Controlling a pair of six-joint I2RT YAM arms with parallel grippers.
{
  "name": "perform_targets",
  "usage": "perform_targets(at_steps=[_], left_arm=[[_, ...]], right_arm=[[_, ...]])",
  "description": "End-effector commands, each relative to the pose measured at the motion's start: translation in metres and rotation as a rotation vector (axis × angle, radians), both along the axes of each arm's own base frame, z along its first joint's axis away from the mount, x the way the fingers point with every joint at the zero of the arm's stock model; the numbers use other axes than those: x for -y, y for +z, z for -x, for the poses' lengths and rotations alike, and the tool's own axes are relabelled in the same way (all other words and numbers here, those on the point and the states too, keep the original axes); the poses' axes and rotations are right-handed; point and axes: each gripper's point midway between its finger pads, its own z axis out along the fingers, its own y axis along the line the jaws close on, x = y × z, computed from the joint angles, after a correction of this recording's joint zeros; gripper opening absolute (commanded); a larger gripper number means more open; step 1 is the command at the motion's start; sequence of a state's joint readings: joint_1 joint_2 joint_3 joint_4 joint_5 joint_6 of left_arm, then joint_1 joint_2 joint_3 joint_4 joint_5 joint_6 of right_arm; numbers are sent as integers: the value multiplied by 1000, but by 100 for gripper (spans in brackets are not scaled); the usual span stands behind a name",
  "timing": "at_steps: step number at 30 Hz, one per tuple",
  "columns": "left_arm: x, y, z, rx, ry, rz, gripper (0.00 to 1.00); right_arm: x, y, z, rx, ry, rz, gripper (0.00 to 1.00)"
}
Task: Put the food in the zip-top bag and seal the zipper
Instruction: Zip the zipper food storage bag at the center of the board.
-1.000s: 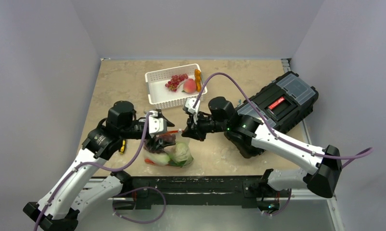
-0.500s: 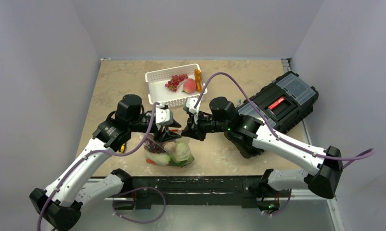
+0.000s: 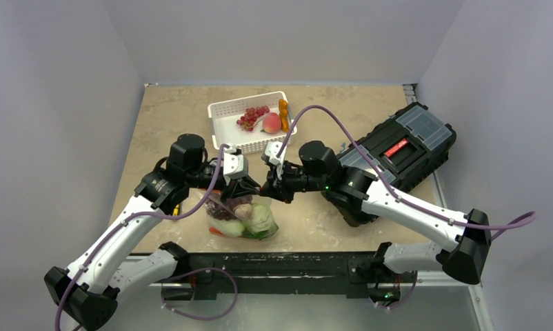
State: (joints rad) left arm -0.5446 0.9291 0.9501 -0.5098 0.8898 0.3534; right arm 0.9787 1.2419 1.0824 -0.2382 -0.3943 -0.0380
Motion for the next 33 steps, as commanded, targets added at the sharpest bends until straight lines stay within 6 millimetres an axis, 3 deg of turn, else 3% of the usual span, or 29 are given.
perform_targets(at_steps=[1,5,9,18,26,31,32,33], left_arm=[[4,22,1,50,-31,47,0],[1,20,-2,58,-5,33,0],[-2,16,-7,67,28,8,0],[-8,11,-15,85,80,-30,0],[-11,10,-14,103,87,-38,0],[-10,11,-12,98,70,-30,0],[-10,11,-11,98,66,-29,0],[-9,12,-10,97,61,-26,0]], right_arm=[[0,41,-14,99,-93,-132,0],[9,47,-28,75,-233,-182,0],[24,39,-49,58,-405,-167,0],[72,36,-79,73,-728,-171,0],[70,34,-67,73,-651,-162,0],[35,39,-28,80,-297,-138,0],[30,38,-24,78,-259,-126,4],[26,39,-20,76,-219,-121,15]])
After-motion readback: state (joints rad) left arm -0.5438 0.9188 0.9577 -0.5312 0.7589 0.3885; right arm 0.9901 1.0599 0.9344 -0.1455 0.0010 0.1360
